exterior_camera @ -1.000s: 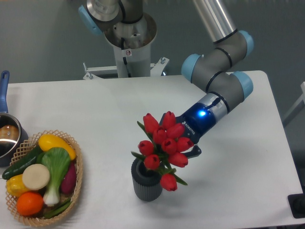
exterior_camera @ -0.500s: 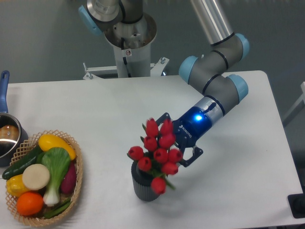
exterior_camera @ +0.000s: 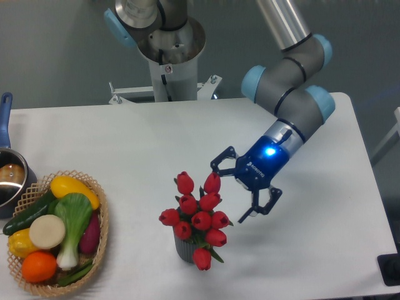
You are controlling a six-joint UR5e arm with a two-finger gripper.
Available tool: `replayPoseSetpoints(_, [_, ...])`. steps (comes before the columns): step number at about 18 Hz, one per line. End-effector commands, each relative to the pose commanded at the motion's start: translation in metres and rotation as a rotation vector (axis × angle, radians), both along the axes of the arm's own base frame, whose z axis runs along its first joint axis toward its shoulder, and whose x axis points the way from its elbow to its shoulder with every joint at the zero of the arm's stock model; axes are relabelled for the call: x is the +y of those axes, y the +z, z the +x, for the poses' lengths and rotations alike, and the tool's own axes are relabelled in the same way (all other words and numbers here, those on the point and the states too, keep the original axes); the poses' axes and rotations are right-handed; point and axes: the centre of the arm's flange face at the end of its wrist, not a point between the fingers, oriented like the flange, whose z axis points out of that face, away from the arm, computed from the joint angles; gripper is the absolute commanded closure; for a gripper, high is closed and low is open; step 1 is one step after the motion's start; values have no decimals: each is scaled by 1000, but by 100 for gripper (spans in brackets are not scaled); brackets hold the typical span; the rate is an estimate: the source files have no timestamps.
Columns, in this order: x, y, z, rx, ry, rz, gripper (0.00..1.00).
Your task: Insert the flowers into the vase
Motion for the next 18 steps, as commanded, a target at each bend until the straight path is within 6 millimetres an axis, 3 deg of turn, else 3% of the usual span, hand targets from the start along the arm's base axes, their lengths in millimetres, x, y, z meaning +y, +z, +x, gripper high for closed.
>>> replayPoseSetpoints(4, [-31, 23, -26, 152, 91, -191, 0])
replayPoseSetpoints(9, [-39, 43, -51, 306, 173, -443, 0])
replayPoseSetpoints(12, [-53, 33, -65, 384, 212, -633, 0])
replayPoseSetpoints(15, [-58, -1, -68, 487, 146, -837, 0])
replayPoseSetpoints(18, [-67, -17, -70, 487, 133, -994, 0])
